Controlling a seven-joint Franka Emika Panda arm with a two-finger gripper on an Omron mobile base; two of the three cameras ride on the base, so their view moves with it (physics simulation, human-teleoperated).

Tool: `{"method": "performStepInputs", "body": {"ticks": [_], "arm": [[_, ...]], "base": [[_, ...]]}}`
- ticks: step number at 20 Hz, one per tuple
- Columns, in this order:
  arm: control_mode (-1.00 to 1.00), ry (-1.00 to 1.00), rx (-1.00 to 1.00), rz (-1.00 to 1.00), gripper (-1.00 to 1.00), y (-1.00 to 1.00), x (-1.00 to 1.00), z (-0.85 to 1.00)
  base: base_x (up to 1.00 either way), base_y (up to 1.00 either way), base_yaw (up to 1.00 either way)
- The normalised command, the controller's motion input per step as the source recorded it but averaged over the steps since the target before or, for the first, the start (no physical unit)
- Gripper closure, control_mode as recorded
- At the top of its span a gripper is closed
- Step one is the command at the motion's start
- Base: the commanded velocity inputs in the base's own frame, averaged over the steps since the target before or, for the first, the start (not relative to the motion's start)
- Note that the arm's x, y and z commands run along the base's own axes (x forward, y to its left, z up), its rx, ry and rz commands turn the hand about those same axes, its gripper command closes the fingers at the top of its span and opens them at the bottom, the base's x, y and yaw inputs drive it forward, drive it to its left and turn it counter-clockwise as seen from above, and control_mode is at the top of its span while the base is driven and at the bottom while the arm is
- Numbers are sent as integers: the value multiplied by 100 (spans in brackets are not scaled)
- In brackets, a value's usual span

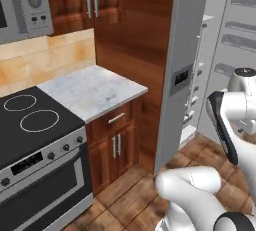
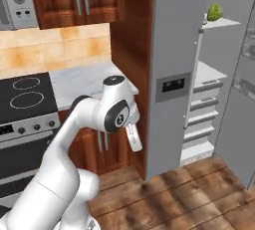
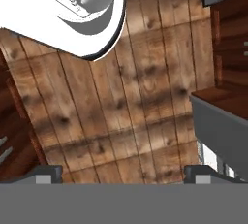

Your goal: Retrieve the bottle and the shaker from the cabinet and place them next to the mixing bowl on the counter. Then add garlic from the fridge to the mixing bowl.

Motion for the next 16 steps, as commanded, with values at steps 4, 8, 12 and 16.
{"method": "performStepInputs", "body": {"ticks": [4, 8, 12, 16], "arm": [[100, 0, 0, 0, -100, 0, 0, 0], [100, 0, 0, 0, -100, 0, 0, 0], [100, 0, 0, 0, -100, 0, 0, 0], [100, 0, 0, 0, -100, 0, 0, 0]], "base": [[-3, -85, 64], [-42, -96, 58], [-57, -100, 58], [-23, -100, 52]]}}
